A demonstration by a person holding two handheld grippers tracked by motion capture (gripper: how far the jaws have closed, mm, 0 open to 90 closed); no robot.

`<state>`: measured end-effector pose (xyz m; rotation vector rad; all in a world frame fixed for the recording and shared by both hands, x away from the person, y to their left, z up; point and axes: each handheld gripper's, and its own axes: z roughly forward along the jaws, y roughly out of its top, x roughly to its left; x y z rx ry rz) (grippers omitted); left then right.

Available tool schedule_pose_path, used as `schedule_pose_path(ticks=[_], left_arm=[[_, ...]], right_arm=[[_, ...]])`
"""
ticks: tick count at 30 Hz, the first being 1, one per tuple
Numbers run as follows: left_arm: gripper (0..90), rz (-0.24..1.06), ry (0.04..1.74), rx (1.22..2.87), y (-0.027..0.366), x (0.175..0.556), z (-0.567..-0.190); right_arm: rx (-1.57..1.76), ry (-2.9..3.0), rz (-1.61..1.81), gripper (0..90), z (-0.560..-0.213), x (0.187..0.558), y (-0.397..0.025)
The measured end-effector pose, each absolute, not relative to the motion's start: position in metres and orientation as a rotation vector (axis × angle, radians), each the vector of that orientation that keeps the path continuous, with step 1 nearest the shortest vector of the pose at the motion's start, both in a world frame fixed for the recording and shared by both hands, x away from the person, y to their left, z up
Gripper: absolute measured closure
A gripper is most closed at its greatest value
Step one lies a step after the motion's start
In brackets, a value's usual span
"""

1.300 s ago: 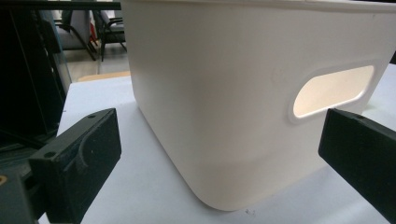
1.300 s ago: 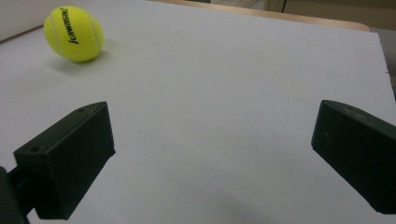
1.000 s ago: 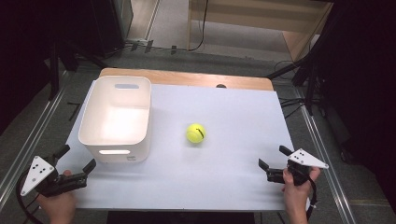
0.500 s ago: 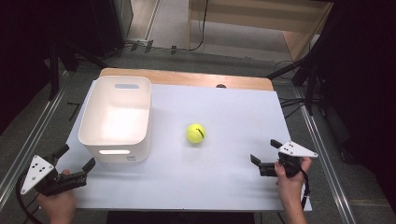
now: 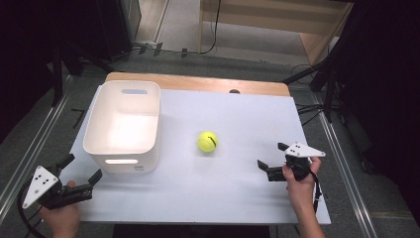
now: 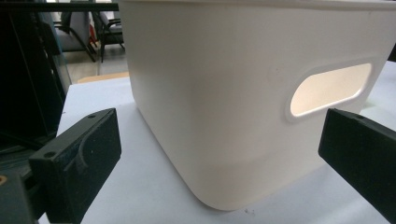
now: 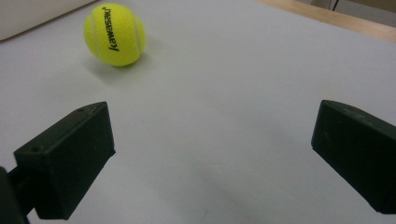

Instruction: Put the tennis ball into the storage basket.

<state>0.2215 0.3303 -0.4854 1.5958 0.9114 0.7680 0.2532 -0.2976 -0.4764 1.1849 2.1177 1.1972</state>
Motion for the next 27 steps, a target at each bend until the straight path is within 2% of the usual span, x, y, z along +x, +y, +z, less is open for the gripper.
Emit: schedule_pose_path(ticks=[27], left_arm=[[0.0, 0.763, 0.911, 1.601, 0.331, 0.221, -0.485]], right_arm=[[1.109, 2.262, 1.141, 0.0, -0.468, 0.286, -0.261]])
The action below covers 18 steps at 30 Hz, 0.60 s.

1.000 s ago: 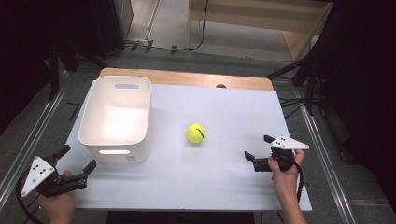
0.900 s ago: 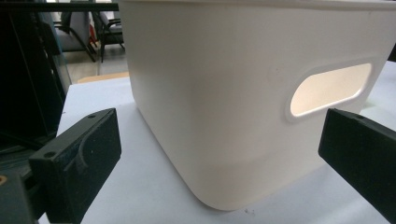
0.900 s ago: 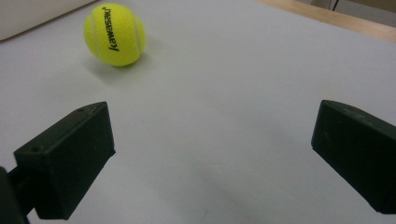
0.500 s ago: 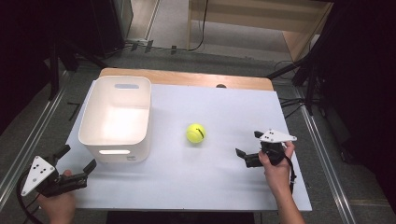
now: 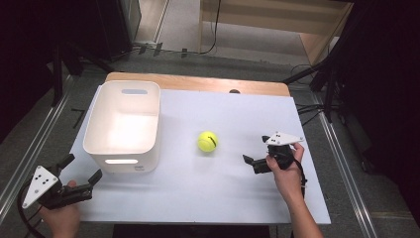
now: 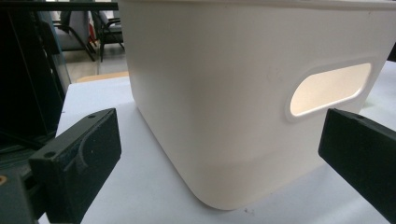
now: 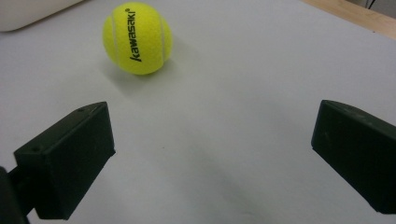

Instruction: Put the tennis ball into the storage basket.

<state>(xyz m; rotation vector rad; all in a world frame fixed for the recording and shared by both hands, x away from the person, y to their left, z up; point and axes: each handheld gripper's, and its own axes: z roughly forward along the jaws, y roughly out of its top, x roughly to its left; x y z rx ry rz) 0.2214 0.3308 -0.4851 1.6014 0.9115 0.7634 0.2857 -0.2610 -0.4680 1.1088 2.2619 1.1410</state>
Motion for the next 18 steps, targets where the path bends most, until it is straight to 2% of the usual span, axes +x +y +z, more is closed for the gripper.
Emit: schedule_pose_path(ticks=[18], left_arm=[[0.0, 0.764, 0.915, 1.599, 0.331, 0.221, -0.485]], right_arm=[[1.054, 2.350, 1.137, 0.0, -0.465, 0.306, -0.235]])
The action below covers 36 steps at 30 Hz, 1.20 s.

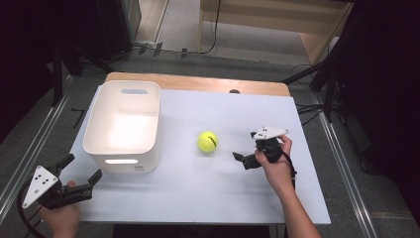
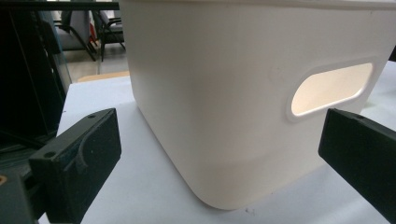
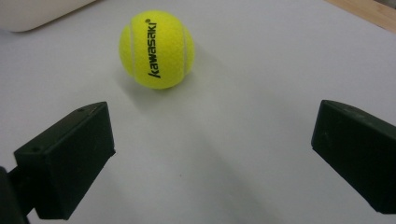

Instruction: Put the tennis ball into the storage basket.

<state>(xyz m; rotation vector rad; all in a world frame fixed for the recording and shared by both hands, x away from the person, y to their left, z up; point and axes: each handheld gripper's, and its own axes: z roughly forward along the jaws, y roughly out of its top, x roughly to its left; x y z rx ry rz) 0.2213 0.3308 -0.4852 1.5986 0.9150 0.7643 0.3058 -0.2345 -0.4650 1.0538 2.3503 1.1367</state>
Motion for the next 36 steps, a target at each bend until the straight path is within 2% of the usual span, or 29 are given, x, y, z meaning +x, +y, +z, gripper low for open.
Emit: schedule_pose_path(ticks=[36], left_arm=[[0.0, 0.762, 0.911, 1.596, 0.331, 0.221, -0.485]], right_arm=[[0.980, 2.512, 1.099, 0.0, -0.467, 0.334, -0.191]])
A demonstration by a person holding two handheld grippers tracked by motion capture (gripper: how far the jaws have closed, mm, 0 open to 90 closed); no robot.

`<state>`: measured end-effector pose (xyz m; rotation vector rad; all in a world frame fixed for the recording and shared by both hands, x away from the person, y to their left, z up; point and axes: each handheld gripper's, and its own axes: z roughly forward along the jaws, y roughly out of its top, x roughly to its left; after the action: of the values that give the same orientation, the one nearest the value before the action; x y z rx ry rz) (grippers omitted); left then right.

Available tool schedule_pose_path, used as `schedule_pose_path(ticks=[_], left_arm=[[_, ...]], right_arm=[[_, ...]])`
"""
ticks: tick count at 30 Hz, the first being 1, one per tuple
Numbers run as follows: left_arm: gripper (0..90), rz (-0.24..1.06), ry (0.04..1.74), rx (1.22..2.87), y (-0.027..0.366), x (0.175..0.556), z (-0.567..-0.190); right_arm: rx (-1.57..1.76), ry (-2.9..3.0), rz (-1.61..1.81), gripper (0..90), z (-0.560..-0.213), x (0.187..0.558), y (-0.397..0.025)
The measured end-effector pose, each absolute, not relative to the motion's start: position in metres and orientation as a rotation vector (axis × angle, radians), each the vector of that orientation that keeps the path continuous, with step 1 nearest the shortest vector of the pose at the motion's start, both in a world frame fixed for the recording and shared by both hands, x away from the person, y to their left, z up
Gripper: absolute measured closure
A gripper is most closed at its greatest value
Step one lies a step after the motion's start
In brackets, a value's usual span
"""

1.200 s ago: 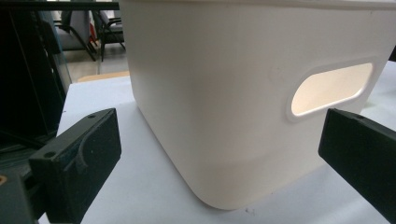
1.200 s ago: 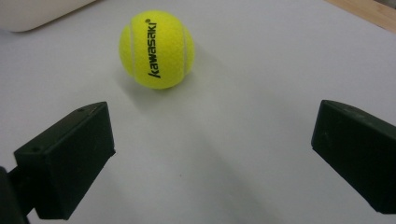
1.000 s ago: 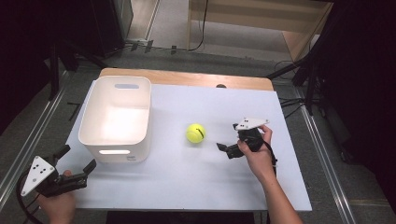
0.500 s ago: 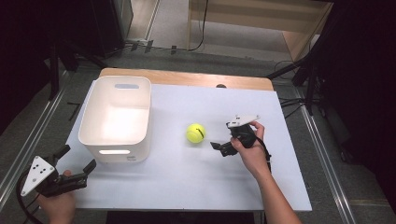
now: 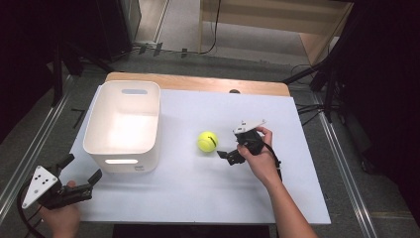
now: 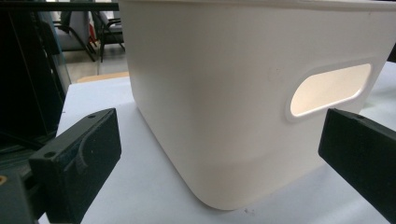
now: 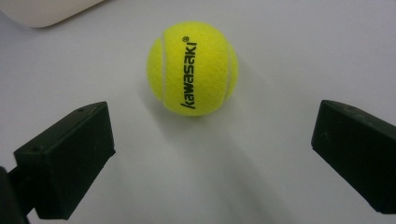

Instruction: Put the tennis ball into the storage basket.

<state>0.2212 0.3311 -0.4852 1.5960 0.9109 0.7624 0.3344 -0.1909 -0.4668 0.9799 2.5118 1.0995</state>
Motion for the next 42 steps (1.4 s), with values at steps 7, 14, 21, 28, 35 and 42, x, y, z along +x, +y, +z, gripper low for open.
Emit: schedule_pose_path(ticks=[7, 14, 21, 28, 35, 42], left_arm=[[0.0, 0.761, 0.912, 1.595, 0.331, 0.221, -0.485], [0.0, 0.760, 0.911, 1.594, 0.332, 0.221, -0.485], [0.0, 0.760, 0.909, 1.590, 0.332, 0.221, -0.485], [0.0, 0.760, 0.909, 1.590, 0.332, 0.221, -0.485], [0.0, 0.760, 0.909, 1.589, 0.332, 0.221, -0.485], [0.0, 0.758, 0.910, 1.588, 0.332, 0.221, -0.485]], right_arm=[[0.964, 2.528, 1.091, 0.0, -0.468, 0.338, -0.183], [0.951, 2.554, 1.081, 0.0, -0.470, 0.342, -0.174], [0.958, 2.581, 1.075, 0.0, -0.476, 0.349, -0.166], [0.965, 2.593, 1.084, 0.0, -0.477, 0.355, -0.161], [0.992, 2.599, 1.078, 1.6, -0.479, 0.362, -0.154], [1.021, 2.602, 1.067, 4.9, -0.480, 0.368, -0.146]])
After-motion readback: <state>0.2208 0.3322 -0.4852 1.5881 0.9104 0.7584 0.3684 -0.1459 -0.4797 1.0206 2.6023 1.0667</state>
